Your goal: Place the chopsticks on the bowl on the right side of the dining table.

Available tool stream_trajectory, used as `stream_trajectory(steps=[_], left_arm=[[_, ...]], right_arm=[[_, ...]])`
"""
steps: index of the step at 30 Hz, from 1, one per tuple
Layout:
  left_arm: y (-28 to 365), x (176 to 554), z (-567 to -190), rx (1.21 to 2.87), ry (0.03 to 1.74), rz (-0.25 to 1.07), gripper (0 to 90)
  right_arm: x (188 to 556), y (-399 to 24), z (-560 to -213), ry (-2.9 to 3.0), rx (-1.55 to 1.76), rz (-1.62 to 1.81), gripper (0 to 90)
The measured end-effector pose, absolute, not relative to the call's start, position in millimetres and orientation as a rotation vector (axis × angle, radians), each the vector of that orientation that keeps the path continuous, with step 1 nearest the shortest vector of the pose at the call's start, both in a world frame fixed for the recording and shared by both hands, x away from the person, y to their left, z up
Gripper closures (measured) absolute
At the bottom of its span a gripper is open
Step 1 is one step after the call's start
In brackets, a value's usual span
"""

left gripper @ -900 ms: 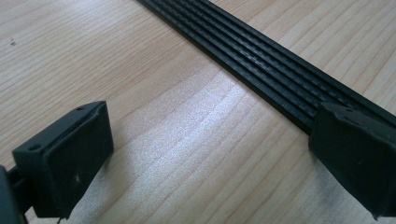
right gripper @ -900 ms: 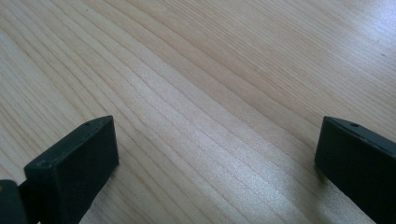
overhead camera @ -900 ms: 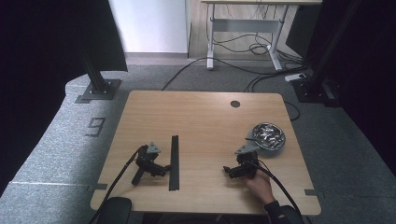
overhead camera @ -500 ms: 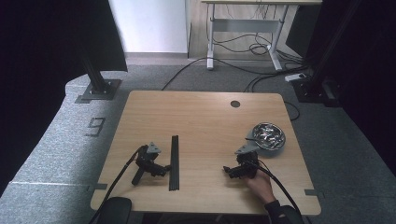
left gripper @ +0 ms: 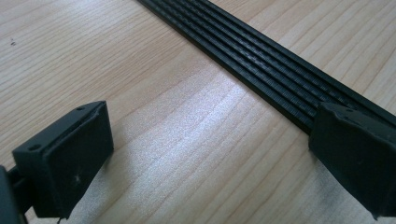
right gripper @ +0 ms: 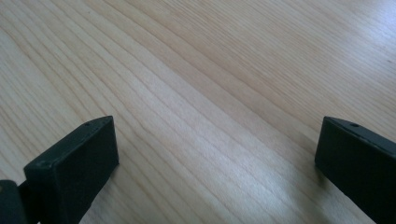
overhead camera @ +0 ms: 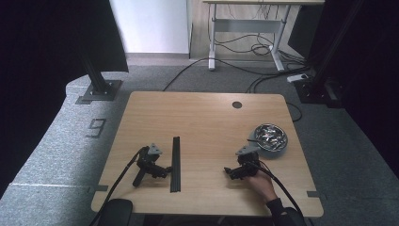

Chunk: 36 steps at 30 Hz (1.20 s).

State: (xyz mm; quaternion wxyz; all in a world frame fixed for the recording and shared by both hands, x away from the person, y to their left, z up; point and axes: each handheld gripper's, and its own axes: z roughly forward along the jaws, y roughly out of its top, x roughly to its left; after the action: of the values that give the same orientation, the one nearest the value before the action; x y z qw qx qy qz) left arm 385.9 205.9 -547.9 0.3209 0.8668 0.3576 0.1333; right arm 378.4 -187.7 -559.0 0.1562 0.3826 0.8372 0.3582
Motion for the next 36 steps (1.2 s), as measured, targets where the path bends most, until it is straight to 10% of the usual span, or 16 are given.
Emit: stream_trajectory(steps=[36], left_arm=[[205.9,385.9,-547.9,2.277,0.94,0.35,0.0]], right_arm=[[397.4,-134.8,-532.6,2.474,1.019,1.064,0.0]])
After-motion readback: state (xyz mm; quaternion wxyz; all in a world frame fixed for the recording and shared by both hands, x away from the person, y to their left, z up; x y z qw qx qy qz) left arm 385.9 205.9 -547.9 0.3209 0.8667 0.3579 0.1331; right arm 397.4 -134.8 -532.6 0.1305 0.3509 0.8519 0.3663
